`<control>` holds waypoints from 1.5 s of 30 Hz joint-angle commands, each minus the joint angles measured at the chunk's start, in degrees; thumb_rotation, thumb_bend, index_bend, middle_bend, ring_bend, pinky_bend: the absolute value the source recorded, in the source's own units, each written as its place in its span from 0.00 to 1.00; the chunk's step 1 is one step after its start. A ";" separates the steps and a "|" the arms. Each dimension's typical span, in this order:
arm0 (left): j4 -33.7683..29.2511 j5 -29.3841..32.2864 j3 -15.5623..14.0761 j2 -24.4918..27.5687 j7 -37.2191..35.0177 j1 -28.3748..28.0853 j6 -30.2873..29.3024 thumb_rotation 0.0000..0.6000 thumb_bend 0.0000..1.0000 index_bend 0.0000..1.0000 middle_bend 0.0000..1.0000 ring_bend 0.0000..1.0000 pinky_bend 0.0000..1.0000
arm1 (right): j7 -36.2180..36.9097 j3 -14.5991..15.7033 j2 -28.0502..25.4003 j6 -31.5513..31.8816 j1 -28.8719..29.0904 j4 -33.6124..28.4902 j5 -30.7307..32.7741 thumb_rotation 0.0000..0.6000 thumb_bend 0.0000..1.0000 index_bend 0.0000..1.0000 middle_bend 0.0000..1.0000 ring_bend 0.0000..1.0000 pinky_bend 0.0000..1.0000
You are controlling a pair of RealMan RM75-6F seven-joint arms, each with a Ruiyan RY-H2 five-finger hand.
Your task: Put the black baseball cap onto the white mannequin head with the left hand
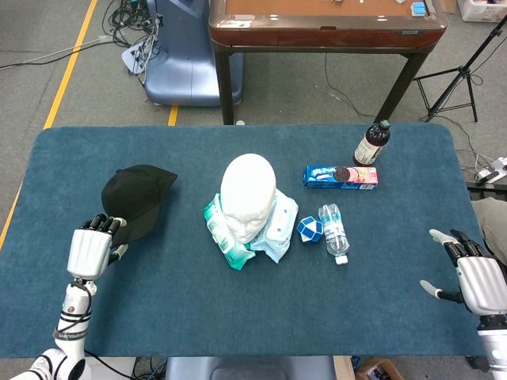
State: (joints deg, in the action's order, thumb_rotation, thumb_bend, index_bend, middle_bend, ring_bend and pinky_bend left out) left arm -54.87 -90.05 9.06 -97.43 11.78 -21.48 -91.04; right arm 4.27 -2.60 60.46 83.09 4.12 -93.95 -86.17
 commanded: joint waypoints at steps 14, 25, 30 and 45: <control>-3.39 1.75 0.02 3.38 -4.76 -2.06 5.05 1.00 0.29 0.50 0.58 0.42 0.62 | 0.21 -0.08 -0.07 0.00 -0.03 0.02 0.12 1.00 0.00 0.18 0.27 0.13 0.20; 1.84 -2.53 0.03 1.73 -7.16 -2.94 -2.68 1.00 0.32 0.66 0.74 0.55 0.71 | 0.69 -0.14 -0.21 0.26 -0.18 0.08 0.10 1.00 0.00 0.18 0.27 0.13 0.20; 4.75 -4.75 0.58 1.18 -8.63 -3.48 -8.05 1.00 0.32 0.71 0.80 0.60 0.75 | 0.77 -0.09 -0.23 0.49 -0.27 0.08 -0.13 1.00 0.00 0.18 0.27 0.13 0.20; 5.83 -9.06 1.27 3.61 -5.40 -5.67 -16.57 1.00 0.32 0.75 0.86 0.64 0.79 | 1.03 -0.08 -0.28 1.12 -0.57 0.13 -0.46 1.00 0.00 0.18 0.27 0.13 0.20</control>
State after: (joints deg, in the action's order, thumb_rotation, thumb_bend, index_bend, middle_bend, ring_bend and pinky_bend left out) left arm -48.74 -98.83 10.20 -94.13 6.10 -26.93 -107.25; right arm 5.31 -2.67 60.18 84.21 3.55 -93.82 -86.63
